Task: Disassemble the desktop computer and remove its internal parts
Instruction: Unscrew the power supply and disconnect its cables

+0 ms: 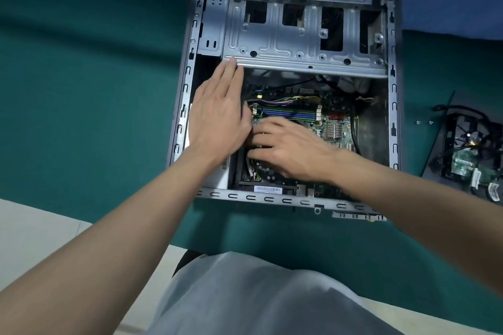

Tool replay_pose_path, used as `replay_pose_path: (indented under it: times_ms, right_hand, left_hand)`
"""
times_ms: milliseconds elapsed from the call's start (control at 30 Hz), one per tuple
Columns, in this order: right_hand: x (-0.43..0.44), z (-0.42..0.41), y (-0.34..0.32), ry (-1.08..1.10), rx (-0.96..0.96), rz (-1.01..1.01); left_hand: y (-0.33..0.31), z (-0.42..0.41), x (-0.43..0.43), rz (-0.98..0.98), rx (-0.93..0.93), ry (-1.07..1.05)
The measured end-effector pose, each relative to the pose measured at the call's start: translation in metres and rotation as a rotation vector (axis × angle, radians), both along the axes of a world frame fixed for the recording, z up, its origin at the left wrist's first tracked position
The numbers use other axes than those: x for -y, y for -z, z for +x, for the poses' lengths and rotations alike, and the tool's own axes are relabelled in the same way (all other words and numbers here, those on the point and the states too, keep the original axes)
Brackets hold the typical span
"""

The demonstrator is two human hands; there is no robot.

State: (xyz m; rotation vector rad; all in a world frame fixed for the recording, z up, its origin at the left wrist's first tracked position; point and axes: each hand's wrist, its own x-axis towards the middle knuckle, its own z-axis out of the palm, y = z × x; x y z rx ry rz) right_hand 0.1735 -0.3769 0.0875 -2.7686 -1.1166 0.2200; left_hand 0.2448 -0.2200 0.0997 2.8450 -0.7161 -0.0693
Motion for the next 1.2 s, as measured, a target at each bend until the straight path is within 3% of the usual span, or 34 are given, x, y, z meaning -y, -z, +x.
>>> replay_pose_path:
  times_ms: [267, 800, 1033, 1200]
  right_hand:
    - [-0.011, 0.004, 0.023, -0.208, 0.038, -0.059]
    - [-0.018, 0.024, 0.027, -0.491, -0.012, -0.210]
    - [-0.022, 0.030, 0.027, -0.550, 0.020, -0.276]
    - [-0.015, 0.010, 0.036, -0.440, 0.016, -0.277]
  left_hand:
    - [-0.003, -0.009, -0.025, 0.186, 0.120, -0.007]
    - [-0.005, -0.011, -0.020, 0.133, 0.117, -0.051]
    - [-0.003, -0.012, -0.019, 0.116, 0.129, -0.054]
    - [-0.003, -0.012, -0.021, 0.105, 0.133, -0.062]
